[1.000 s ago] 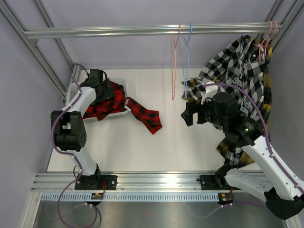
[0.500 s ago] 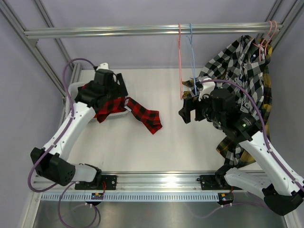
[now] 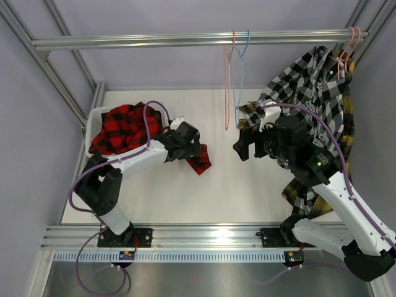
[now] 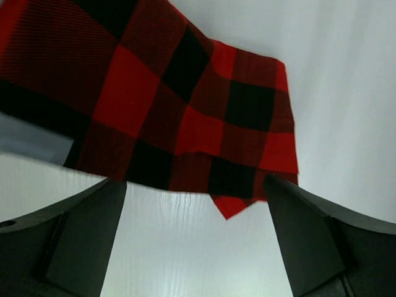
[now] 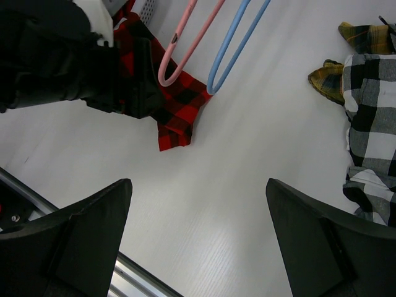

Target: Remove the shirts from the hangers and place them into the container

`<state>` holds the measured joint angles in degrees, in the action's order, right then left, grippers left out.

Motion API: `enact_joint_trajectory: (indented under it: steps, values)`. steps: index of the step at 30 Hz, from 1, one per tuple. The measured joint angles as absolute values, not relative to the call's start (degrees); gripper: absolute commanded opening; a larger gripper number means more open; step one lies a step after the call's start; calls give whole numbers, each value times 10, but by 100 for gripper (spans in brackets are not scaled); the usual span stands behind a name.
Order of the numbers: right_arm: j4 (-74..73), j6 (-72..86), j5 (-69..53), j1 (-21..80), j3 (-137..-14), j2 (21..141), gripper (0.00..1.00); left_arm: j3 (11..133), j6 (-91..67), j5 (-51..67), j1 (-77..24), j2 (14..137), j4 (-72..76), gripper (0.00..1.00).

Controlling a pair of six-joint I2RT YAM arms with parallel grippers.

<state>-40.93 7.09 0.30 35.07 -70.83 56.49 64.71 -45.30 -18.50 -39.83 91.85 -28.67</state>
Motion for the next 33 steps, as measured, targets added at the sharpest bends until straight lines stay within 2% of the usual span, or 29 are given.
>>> enact_joint_trajectory:
  steps: [3,7,8,10,11,13,23,28,33]
  values:
    - [-409,71,3,351,-708,555,99,647,-467,-194,-398,974,-257,94]
    - [-408,73,3,351,-699,535,99,648,-479,-203,-398,1023,-235,73]
    - [-407,73,3,351,-697,531,99,648,-480,-204,-398,1030,-232,53]
    - [-407,74,3,351,-693,527,100,648,-483,-209,-398,1033,-230,31]
    - [-407,75,3,351,-690,525,99,649,-480,-216,-398,1032,-232,12]
    - [-407,75,3,351,-687,523,99,655,-477,-228,-398,1028,-239,0]
    - [-408,78,-6,351,-685,521,99,698,-392,-331,-362,845,-359,0]
    - [-408,79,-15,351,-688,527,99,736,-313,-390,-270,760,-385,0]
    - [-407,80,-26,351,-690,530,99,752,-236,-414,-166,748,-371,0]
